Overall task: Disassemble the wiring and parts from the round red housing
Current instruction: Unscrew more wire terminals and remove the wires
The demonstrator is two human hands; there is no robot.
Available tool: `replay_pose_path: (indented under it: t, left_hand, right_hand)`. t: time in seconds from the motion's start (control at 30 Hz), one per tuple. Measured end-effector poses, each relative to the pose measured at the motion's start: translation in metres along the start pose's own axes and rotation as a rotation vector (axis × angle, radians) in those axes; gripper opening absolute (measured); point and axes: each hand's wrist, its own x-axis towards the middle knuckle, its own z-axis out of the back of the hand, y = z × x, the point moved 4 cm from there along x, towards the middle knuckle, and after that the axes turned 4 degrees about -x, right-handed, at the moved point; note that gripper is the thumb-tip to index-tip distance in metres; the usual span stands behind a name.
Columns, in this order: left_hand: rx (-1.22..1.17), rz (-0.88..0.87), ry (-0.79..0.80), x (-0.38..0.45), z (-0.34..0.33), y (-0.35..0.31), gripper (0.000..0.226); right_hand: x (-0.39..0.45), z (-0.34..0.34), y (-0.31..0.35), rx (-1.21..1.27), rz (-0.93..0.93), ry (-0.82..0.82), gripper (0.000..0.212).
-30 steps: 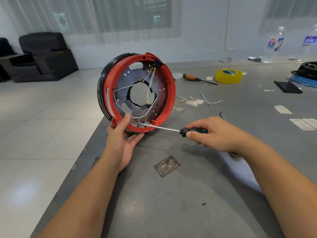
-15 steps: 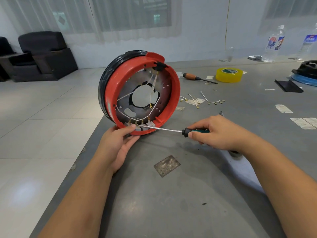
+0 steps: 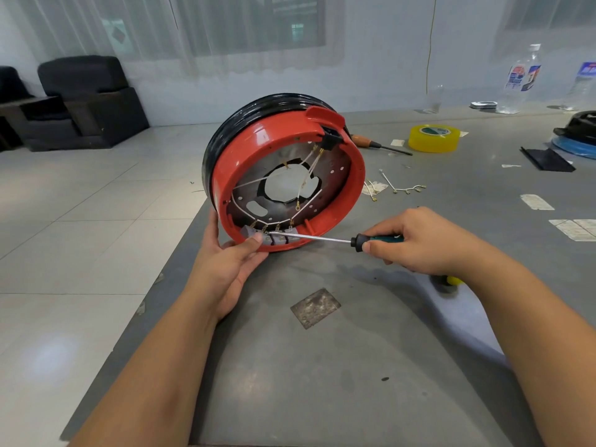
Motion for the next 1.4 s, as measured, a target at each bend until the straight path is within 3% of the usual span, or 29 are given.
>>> replay_pose_path:
  t: [0.2, 0.67, 0.77, 0.93, 1.4]
  left_hand:
    - [-0.017, -0.015, 0.043, -0.002, -0.002, 0.0, 0.1]
    - [-0.148, -0.025, -0.054, 0.003, 0.003, 0.001, 0.084]
    - [-0.167, -0.027, -0.077, 0.004, 0.004, 0.001, 0.079]
    - [-0.206, -0.039, -0.095, 0.005, 0.004, 0.001, 0.072]
    - [-0.292, -0.049, -0.13, 0.005, 0.006, -0.001, 0.08]
  right_hand:
    - [-0.002, 0.001, 0.0, 0.046, -0.008, -0.012, 0.014]
    - [0.004, -0.022, 0.004, -0.026, -0.004, 0.071, 0.008]
    - [0.004, -0.028, 0.006, -0.036, -0.014, 0.091, 0.016]
    - [0.003, -0.037, 0.008, 0.071, -0.035, 0.151, 0.017]
    - [0.005, -0.043, 0.012, 0.077, -0.017, 0.18, 0.023]
